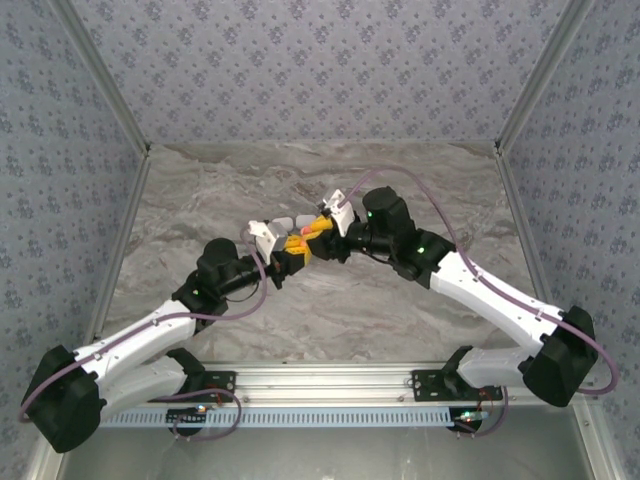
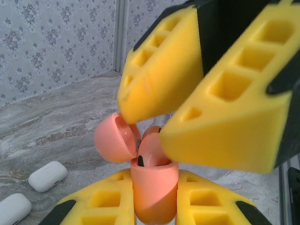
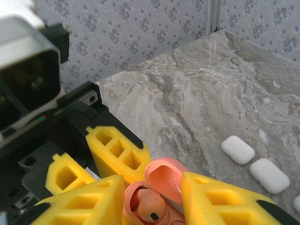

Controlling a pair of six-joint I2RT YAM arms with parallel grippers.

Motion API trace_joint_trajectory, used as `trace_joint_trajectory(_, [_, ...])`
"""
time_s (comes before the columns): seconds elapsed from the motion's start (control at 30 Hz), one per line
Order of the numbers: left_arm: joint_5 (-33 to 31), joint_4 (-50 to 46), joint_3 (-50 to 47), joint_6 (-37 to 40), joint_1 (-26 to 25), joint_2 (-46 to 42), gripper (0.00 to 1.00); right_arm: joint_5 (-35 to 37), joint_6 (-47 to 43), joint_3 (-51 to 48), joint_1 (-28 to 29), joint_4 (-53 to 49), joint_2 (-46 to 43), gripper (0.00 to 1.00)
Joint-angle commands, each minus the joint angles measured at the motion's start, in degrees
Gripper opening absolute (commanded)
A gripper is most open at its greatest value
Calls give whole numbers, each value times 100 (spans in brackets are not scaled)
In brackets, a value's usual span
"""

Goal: Insert wireless bluetooth earbuds into charging case

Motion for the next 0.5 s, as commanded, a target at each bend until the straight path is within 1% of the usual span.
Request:
trace_joint_trajectory(0.0, [89, 368, 203, -40, -36, -65, 0, -352, 164, 323, -216, -128, -240, 48])
trace_joint_trajectory(0.07, [96, 415, 194, -54, -36, -56, 0, -527, 272, 357, -429, -108, -378, 55])
trace_joint_trajectory(0.17, [139, 524, 190, -84, -32, -44, 0, -767, 546, 284, -824, -53, -593, 69])
trace_joint_trajectory(0.27, [209, 680, 203, -111, -36, -14, 0, -1137, 998, 45, -1342, 96, -724, 89])
trace_joint_trajectory(0.3, [241, 741, 218, -119, -33, 3, 0, -1470, 1236, -69, -1559, 251, -742, 96])
trace_joint_trajectory(0.33, [283, 785, 226, -120, -36, 17, 0, -1809, 1500, -173, -1736, 439, -735, 100])
trace_joint_trajectory(0.4, [342, 870, 270, -121, -34, 60, 0, -2364, 2091, -357, -2010, 886, -676, 100])
trace_joint_trajectory(0.47, [411, 931, 320, -115, -35, 113, 0, -2655, 2327, -382, -2046, 949, -577, 100])
